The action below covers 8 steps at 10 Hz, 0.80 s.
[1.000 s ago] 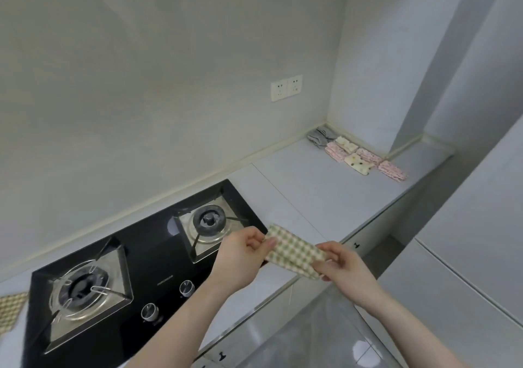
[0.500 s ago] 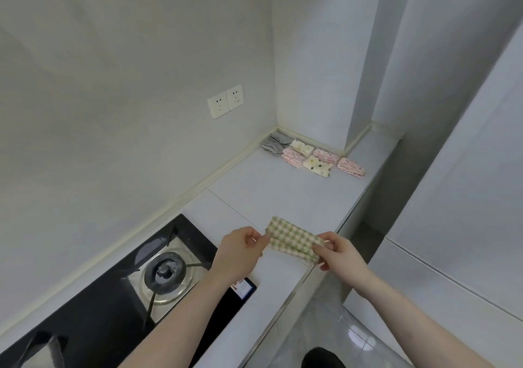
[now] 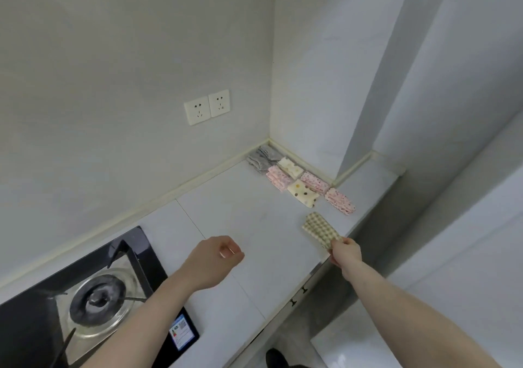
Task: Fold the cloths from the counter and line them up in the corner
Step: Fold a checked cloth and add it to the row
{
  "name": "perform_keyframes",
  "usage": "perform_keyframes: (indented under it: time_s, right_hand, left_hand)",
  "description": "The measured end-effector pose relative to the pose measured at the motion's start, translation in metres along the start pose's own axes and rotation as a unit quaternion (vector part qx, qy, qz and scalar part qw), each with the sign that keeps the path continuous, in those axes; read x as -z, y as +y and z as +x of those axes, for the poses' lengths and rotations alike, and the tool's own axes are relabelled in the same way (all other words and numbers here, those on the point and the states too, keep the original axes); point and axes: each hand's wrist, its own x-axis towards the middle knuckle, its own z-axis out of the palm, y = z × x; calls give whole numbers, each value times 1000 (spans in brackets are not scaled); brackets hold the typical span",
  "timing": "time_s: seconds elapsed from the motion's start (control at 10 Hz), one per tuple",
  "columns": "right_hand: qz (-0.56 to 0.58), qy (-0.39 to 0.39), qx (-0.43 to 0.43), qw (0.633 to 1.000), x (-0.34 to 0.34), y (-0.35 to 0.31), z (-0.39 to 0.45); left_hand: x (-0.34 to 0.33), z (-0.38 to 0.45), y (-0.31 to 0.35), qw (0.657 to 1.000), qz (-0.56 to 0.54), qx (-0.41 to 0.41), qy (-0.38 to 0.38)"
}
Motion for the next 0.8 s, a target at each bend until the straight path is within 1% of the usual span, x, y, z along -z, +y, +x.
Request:
perform_keyframes:
  time_s: [0.1,0.3,0.4,0.5,0.6,0.7,0.8]
  right_hand:
    - [-1,29,-18,999,2,-16,48]
    - [-54,11,14,998,0,-50,109]
    - [-104,23,-7,994,-10,-61,123]
    - [-261,89,30,961,-16,-60,124]
    - [-409,49,184,892,-24,-45,124]
    - [-466,10,225,856,-32,-20,128]
    - [-484,-21,192,853,-38,-12,127]
  left_hand:
    - [-2,18,9,1000,-2,16,17]
    - [-18,45,23,998,-24,45,35]
    - [-24,54,28,997,-34,59,28]
    - [-28,61,30,996,-43,72,19]
    - [-27,68,30,995,-48,81,19]
    - [-28,73,31,994,-57,91,19]
    - [-33,76,32,993,-62,100,17]
